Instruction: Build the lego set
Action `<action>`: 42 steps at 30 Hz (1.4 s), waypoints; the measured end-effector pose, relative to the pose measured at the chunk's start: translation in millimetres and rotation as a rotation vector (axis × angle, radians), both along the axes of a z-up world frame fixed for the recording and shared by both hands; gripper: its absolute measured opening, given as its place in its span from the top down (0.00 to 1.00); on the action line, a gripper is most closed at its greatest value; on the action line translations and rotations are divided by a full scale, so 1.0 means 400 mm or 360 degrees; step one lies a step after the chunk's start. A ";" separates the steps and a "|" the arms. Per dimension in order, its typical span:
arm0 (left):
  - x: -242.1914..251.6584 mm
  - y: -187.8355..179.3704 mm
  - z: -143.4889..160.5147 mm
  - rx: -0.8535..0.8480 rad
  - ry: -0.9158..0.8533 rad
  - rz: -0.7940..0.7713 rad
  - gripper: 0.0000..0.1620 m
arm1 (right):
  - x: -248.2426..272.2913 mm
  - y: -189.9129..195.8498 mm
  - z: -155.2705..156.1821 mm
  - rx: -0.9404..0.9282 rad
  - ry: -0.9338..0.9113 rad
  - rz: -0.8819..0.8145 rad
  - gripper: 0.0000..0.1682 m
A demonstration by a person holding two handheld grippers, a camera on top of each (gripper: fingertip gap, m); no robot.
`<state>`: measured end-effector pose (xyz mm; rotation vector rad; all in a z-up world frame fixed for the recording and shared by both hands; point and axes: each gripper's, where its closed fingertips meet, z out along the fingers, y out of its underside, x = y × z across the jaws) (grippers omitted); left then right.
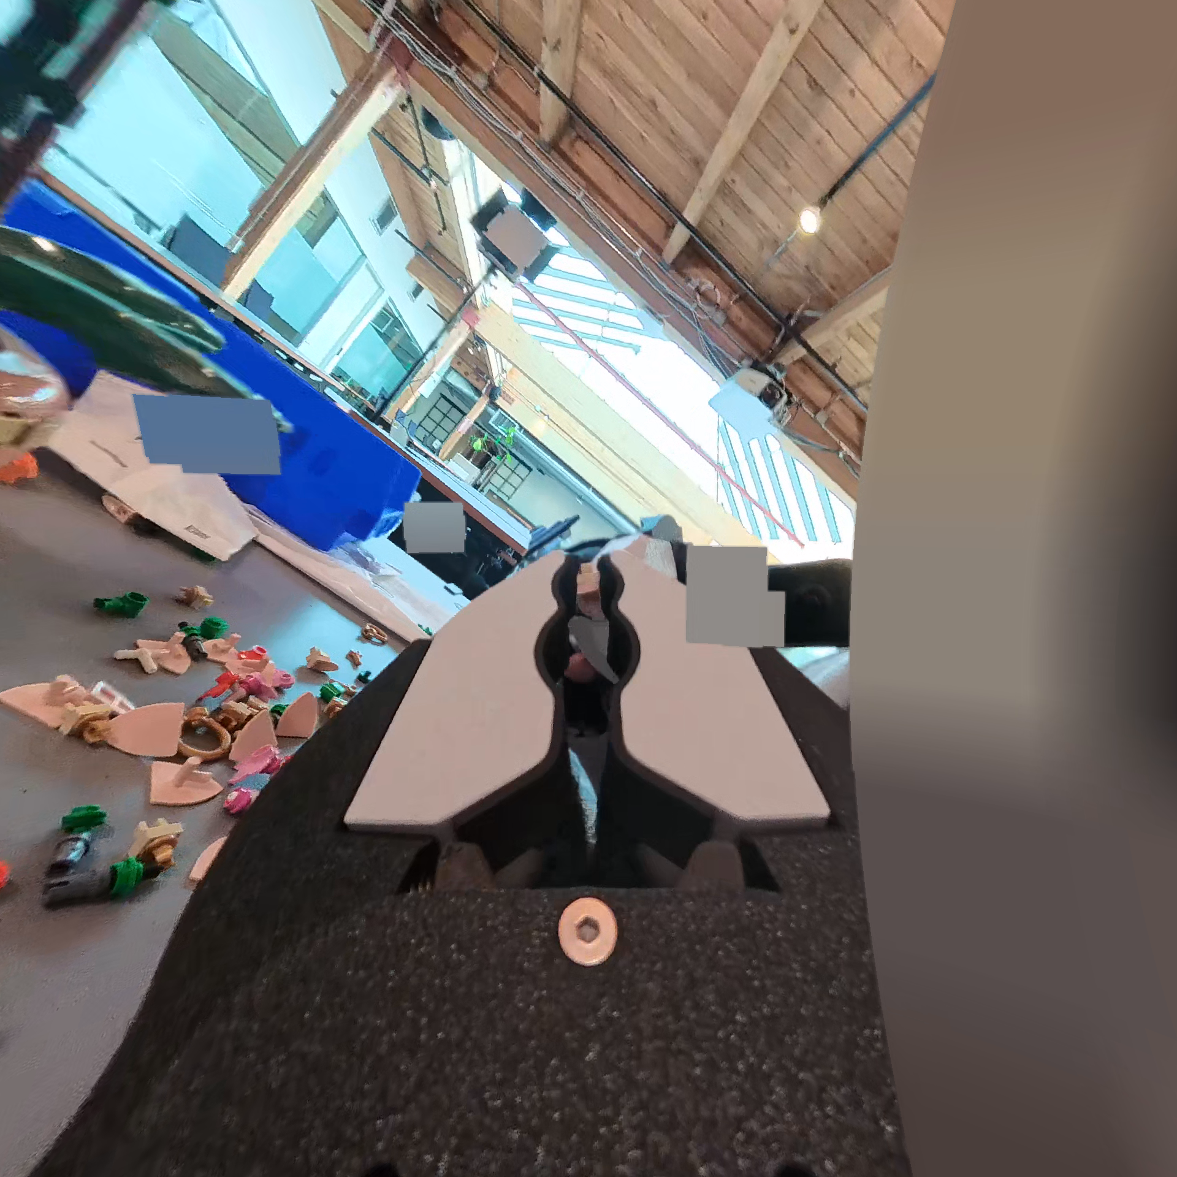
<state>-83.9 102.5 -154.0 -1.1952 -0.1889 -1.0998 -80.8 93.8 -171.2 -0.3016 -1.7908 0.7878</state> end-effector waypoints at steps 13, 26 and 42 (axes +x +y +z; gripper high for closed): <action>-0.070 0.010 -0.008 -0.0053 -0.0366 0.0031 0.97 | -0.035 0.032 0.012 -0.0467 -0.0100 0.0016 0.97; -0.067 0.015 -0.010 -0.0071 -0.0513 0.0040 0.96 | -0.071 0.024 0.023 -0.0356 0.0090 -0.0111 0.96; -0.058 0.011 -0.005 -0.0057 -0.0514 0.0013 0.97 | -0.068 0.018 0.017 -0.0300 0.0084 -0.0069 0.97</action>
